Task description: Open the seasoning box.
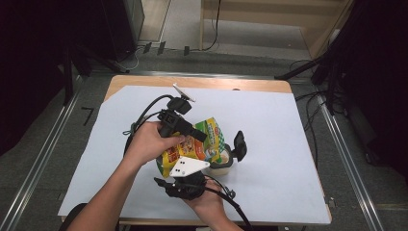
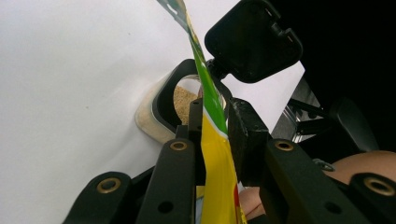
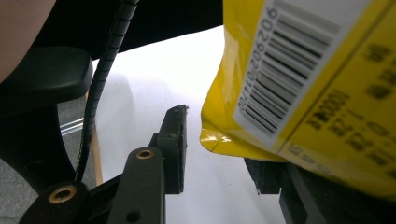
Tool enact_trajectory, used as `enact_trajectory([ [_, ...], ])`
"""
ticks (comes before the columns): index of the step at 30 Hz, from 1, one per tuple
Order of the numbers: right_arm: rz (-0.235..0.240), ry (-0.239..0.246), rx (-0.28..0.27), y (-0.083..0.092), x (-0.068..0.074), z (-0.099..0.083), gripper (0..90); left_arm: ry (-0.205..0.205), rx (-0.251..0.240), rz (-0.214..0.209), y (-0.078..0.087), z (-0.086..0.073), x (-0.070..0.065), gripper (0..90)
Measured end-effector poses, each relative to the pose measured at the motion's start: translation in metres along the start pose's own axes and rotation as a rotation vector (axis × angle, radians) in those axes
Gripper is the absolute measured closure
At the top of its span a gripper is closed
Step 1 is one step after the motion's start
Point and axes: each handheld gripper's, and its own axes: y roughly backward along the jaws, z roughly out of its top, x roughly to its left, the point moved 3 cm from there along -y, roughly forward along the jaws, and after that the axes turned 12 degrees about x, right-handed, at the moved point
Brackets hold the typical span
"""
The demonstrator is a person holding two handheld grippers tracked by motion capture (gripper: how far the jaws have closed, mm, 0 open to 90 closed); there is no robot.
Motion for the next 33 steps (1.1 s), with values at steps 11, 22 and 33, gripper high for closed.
enact_trajectory([
  [11,-0.006,0.024,0.018,-0.005,-0.002,-0.005,62.3,-0.007,0.018,-0.015,-0.005,0.0,0.002,80.9],
  [22,-0.028,0.056,0.05,-0.01,-0.004,-0.009,58.1,-0.054,0.019,-0.021,-0.007,-0.001,0.003,81.3],
  [33,-0.019,0.036,0.089,-0.017,-0.005,-0.014,53.7,-0.044,0.006,-0.024,-0.002,-0.002,0.007,81.7],
])
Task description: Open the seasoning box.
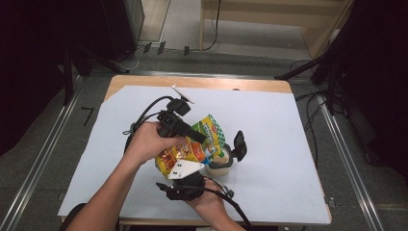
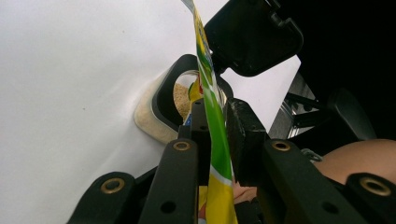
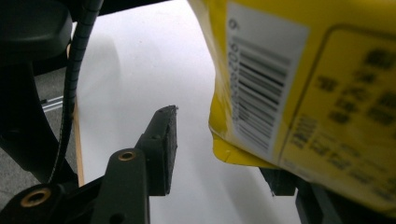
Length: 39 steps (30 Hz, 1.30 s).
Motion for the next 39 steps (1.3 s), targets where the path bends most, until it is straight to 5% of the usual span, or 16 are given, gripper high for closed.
enact_trajectory([
  [14,0.029,-0.04,0.028,-0.007,-0.003,-0.005,51.4,0.004,0.007,-0.004,-0.006,0.001,0.005,81.9],
  [39,0.053,-0.127,0.0,-0.006,-0.011,-0.007,50.5,-0.009,-0.008,-0.034,-0.009,0.002,0.012,85.1],
])
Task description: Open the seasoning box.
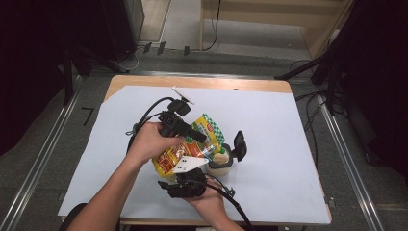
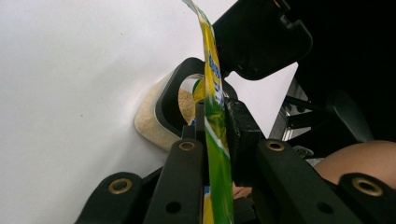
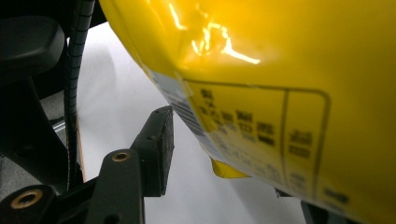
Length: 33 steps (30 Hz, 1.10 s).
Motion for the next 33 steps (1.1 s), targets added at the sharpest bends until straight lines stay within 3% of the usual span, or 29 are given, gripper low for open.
enact_trajectory([
  [8,0.003,-0.012,0.019,-0.004,-0.002,-0.003,49.7,0.005,-0.008,-0.006,0.002,0.0,0.002,82.9],
  [20,-0.019,-0.037,0.024,-0.006,-0.006,-0.006,48.0,0.001,-0.025,-0.01,0.006,-0.002,0.002,86.5],
  [27,-0.013,-0.049,0.02,-0.004,-0.007,-0.005,47.5,0.002,-0.047,-0.046,0.015,-0.004,0.004,88.3],
  [33,-0.031,-0.024,0.015,-0.003,-0.004,-0.004,46.9,-0.007,-0.059,-0.046,0.023,-0.006,0.003,89.9],
])
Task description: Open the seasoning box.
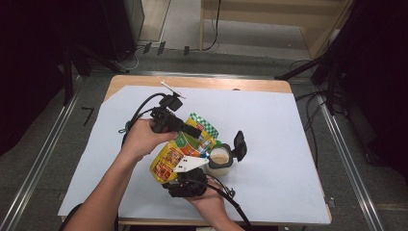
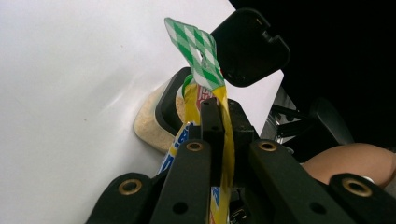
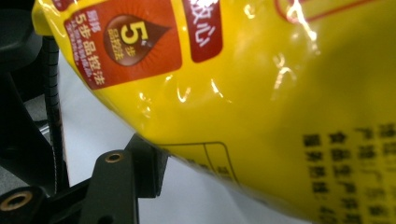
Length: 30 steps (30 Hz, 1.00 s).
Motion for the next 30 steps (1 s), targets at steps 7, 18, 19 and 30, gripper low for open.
enact_trajectory([
  [7,-0.017,0.009,0.003,-0.001,0.0,-0.001,45.3,-0.026,0.004,-0.019,0.007,-0.003,-0.001,90.0],
  [18,-0.035,-0.003,-0.02,0.003,-0.003,0.0,44.9,-0.016,-0.065,-0.059,0.034,-0.011,0.005,90.0],
  [19,-0.038,-0.007,-0.02,0.004,-0.004,0.001,44.9,-0.015,-0.067,-0.061,0.035,-0.012,0.006,90.0],
  [30,-0.059,-0.042,-0.056,0.011,-0.012,0.002,44.2,-0.011,-0.15,-0.079,0.062,-0.021,0.012,90.0],
])
